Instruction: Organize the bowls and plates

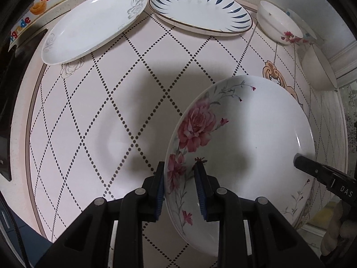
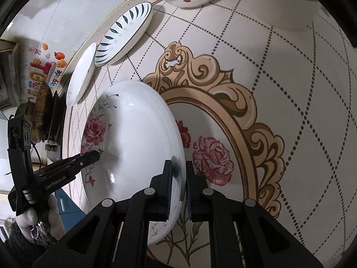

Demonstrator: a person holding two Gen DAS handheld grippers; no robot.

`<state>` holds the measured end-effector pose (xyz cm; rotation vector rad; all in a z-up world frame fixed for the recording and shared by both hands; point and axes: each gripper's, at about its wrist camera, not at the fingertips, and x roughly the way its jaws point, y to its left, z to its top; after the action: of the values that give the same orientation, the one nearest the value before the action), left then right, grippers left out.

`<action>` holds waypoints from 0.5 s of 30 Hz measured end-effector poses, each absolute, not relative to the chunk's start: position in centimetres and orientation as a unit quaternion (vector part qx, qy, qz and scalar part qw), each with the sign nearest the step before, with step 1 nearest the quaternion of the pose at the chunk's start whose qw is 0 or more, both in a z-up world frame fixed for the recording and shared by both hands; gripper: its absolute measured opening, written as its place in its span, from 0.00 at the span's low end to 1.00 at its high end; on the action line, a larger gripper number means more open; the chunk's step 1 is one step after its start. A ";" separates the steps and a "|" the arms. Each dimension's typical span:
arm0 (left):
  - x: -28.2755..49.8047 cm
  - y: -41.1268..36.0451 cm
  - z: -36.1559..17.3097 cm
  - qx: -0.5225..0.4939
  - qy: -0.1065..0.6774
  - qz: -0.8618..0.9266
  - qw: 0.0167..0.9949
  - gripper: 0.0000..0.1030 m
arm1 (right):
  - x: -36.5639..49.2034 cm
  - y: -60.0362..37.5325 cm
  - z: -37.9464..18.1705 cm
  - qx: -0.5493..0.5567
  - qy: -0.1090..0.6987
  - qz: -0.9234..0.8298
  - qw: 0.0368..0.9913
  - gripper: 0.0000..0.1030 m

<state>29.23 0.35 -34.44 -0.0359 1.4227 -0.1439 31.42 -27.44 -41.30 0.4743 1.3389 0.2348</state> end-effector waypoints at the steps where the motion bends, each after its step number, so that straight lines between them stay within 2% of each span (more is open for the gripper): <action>1: 29.3 0.2 -34.5 -0.016 0.652 -0.065 0.755 0.22 | 31.4 -27.5 -41.3 0.218 0.613 0.108 0.752 0.12; 9: 30.0 0.0 -34.3 -0.006 0.649 -0.061 0.758 0.22 | 32.5 -27.5 -41.6 0.232 0.624 0.116 0.737 0.13; 14: 30.7 4.0 -28.5 -0.031 0.600 -0.055 0.798 0.23 | 32.6 -28.7 -39.9 0.245 0.653 0.086 0.711 0.14; 15: 31.2 5.2 -27.4 -0.038 0.592 -0.052 0.803 0.29 | 32.5 -29.0 -39.0 0.251 0.648 0.082 0.715 0.19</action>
<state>31.19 5.24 -27.37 -0.0816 1.2687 -0.1111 32.48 -29.00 -39.04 0.5558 1.4341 0.1808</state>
